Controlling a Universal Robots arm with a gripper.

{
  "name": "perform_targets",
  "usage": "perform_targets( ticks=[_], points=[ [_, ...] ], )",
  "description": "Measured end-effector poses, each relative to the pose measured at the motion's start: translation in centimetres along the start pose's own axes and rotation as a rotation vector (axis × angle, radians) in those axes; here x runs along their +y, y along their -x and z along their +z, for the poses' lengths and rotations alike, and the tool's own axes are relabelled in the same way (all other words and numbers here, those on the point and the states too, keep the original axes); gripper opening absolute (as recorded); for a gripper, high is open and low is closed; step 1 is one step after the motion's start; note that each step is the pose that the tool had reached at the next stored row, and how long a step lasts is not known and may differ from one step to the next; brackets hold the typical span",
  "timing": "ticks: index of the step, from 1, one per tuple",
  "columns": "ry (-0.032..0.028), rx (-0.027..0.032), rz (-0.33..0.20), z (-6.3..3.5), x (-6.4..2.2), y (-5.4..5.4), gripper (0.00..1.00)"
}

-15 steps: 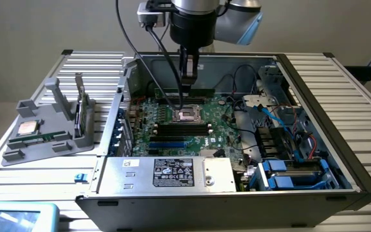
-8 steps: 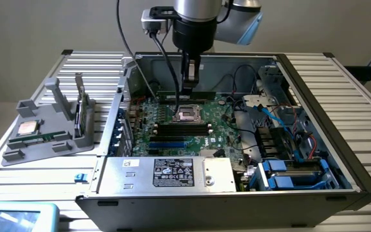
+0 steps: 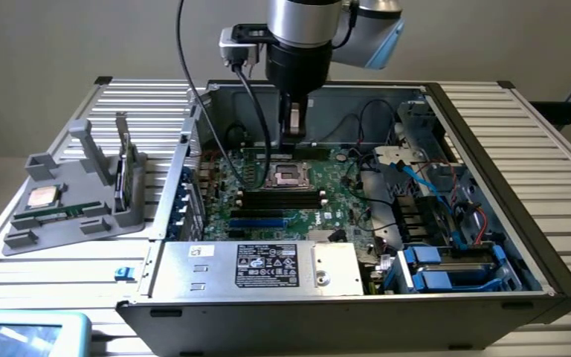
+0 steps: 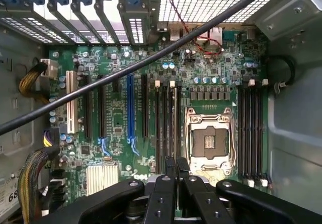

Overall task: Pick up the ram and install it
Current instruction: 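Insert the ram into the slot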

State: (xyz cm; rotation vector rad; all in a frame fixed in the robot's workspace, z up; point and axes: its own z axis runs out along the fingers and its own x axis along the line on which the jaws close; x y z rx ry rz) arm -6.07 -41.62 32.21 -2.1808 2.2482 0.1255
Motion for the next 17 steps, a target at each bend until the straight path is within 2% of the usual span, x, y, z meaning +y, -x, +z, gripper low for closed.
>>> perform_targets(
  ticks=[17],
  points=[
    [0.0015, 0.0013, -0.024, 3.07, 0.58, -0.8, 0.11]
  ],
)
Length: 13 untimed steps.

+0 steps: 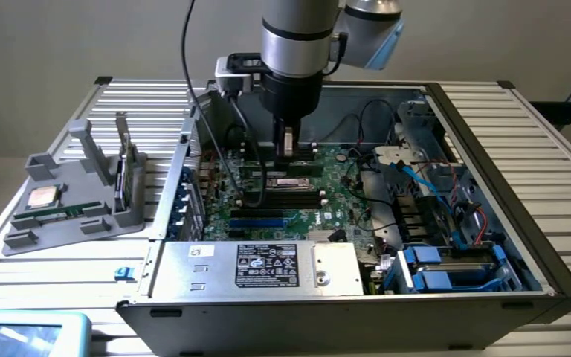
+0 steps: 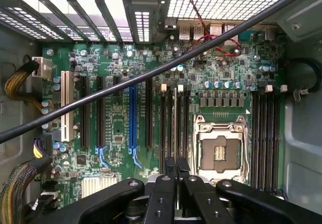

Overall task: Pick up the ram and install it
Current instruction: 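Insert the ram into the slot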

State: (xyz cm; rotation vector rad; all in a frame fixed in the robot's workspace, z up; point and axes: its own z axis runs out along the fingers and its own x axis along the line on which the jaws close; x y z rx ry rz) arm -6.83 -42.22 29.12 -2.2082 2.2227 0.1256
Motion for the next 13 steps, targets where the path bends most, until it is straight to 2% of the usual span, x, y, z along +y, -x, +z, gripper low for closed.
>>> perform_targets(
  ticks=[7, 13],
  points=[
    [0.0000, -0.0001, -0.001, 1.22, 0.02, -1.0, 0.11],
    [-0.0024, -0.0022, 0.038, 2.30, -0.07, -1.2, 0.11]
  ],
)
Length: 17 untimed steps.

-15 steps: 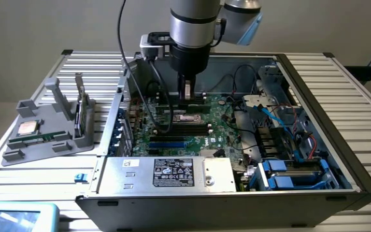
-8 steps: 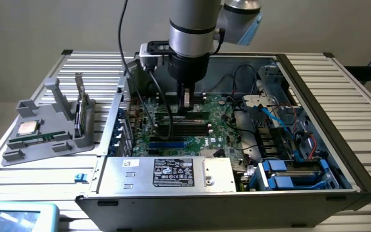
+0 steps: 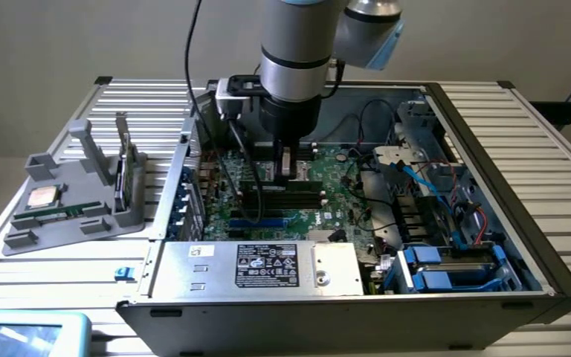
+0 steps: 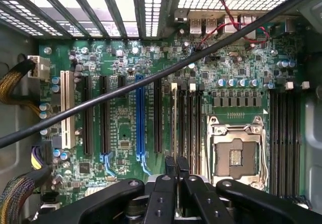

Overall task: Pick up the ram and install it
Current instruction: 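Insert the ram into the slot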

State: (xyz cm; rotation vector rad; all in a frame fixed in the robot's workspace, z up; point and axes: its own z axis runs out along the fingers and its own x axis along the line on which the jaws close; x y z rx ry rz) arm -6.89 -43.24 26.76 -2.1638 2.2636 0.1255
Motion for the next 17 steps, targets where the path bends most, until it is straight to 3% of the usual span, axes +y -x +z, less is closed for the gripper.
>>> perform_targets(
  ticks=[9, 11, 14, 17],
  points=[
    [0.0004, 0.0001, -0.004, 0.38, -0.34, 0.09, 0.11],
    [0.0022, 0.0006, -0.014, 0.50, -0.37, 0.10, 0.11],
    [0.0101, 0.0028, -0.021, 0.75, -0.44, 0.09, 0.11],
    [0.0105, 0.0032, -0.022, 0.76, -0.44, 0.09, 0.11]
  ],
)
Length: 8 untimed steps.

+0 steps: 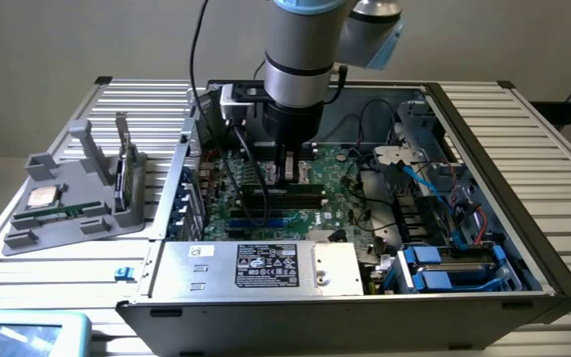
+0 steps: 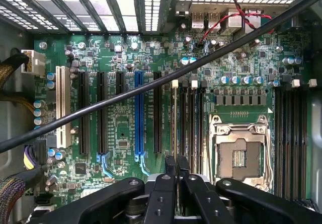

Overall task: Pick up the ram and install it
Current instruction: 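Insert the ram into the slot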

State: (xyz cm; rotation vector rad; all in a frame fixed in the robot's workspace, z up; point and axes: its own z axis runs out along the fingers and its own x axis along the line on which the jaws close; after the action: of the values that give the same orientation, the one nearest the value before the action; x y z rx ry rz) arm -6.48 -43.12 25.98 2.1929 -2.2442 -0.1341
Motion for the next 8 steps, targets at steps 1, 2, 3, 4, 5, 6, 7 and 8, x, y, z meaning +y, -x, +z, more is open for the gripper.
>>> perform_targets(
  ticks=[1, 2, 3, 4, 5, 6, 7, 8],
  points=[
    [0.0007, -0.0003, 0.000, 0.09, -0.07, 0.00, 0.11],
    [0.0035, -0.0003, 0.000, 0.21, -0.15, 0.00, 0.11],
    [0.0069, -0.0001, -0.001, 0.30, -0.20, 0.00, 0.11],
    [0.0111, 0.0001, -0.002, 0.38, -0.25, 0.01, 0.11],
    [0.0152, 0.0003, -0.002, 0.44, -0.28, 0.01, 0.11],
    [0.0189, 0.0005, -0.003, 0.50, -0.31, 0.03, 0.11],
    [0.0222, 0.0007, -0.004, 0.59, -0.35, 0.06, 0.11],
    [0.0251, 0.0009, -0.006, 0.68, -0.41, 0.08, 0.11]
  ],
)
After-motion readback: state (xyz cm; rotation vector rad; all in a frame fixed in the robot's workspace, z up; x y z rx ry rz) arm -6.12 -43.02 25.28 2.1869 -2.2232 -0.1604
